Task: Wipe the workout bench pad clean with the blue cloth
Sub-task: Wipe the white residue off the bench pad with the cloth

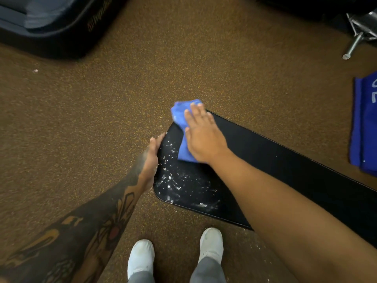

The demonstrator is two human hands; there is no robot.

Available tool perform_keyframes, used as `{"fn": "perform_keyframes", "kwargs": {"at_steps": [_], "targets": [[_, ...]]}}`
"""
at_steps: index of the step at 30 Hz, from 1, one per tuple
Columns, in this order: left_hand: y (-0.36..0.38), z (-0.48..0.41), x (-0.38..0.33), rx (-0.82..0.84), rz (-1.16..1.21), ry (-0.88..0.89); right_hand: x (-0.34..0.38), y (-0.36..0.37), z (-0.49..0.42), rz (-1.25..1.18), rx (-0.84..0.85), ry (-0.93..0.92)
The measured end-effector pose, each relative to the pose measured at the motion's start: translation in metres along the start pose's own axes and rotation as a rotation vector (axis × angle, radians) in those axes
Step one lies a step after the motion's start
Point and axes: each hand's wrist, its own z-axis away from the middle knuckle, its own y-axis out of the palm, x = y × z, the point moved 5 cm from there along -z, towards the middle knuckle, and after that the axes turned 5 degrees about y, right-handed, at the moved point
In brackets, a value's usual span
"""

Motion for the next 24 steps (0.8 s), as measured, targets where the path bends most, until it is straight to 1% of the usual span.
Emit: {"fn": "perform_keyframes", "kwargs": {"at_steps": [2, 3, 4, 5, 7, 8, 9, 10, 11, 14, 15, 16, 17, 19, 20, 21, 22, 24], "targets": [[0.001, 0.001, -0.002, 0.019, 0.003, -0.011, -0.010, -0.005, -0.010, -0.049, -0.008, 0.158], [0.001, 0.001, -0.002, 0.024, 0.013, -0.012, -0.004, -0.005, -0.009, -0.062, -0.017, 0.180], [0.001, 0.001, -0.002, 0.019, 0.032, -0.011, 0.005, -0.002, -0.003, -0.063, -0.021, 0.156], [0.002, 0.001, -0.002, 0.013, 0.054, -0.005, 0.018, 0.002, 0.006, -0.055, -0.014, 0.088], [0.005, 0.003, -0.003, 0.028, 0.078, 0.024, 0.040, 0.011, 0.032, -0.035, 0.006, -0.118], [0.006, 0.004, -0.005, 0.030, 0.076, 0.032, 0.044, 0.014, 0.041, -0.028, 0.028, -0.192], [0.007, 0.006, -0.006, 0.029, 0.071, 0.033, 0.041, 0.015, 0.043, -0.018, 0.038, -0.227], [0.007, 0.006, -0.006, 0.029, 0.061, 0.030, 0.034, 0.013, 0.038, -0.002, 0.032, -0.221], [0.006, 0.007, -0.007, 0.031, 0.050, 0.025, 0.026, 0.011, 0.030, 0.013, 0.027, -0.175], [0.007, 0.008, -0.009, 0.042, 0.073, -0.022, 0.009, 0.004, 0.010, -0.048, -0.002, 0.085], [0.008, 0.009, -0.010, 0.050, 0.092, -0.027, 0.015, 0.005, 0.012, -0.082, -0.017, 0.134], [0.008, 0.009, -0.010, 0.054, 0.106, -0.023, 0.026, 0.008, 0.018, -0.096, -0.026, 0.127], [0.010, 0.010, -0.010, 0.059, 0.118, -0.012, 0.041, 0.014, 0.029, -0.084, -0.026, 0.069], [0.010, 0.013, -0.012, 0.040, 0.130, 0.007, 0.064, 0.023, 0.054, -0.035, -0.017, -0.107], [0.009, 0.013, -0.012, 0.031, 0.135, 0.015, 0.064, 0.023, 0.058, -0.018, -0.008, -0.158], [0.008, 0.012, -0.013, 0.038, 0.136, 0.023, 0.058, 0.021, 0.054, -0.002, -0.009, -0.171], [0.007, 0.012, -0.014, 0.058, 0.134, 0.021, 0.051, 0.017, 0.044, 0.018, -0.016, -0.146], [0.006, 0.012, -0.013, 0.090, 0.145, -0.027, 0.034, 0.009, 0.024, 0.023, -0.024, -0.008]]}}
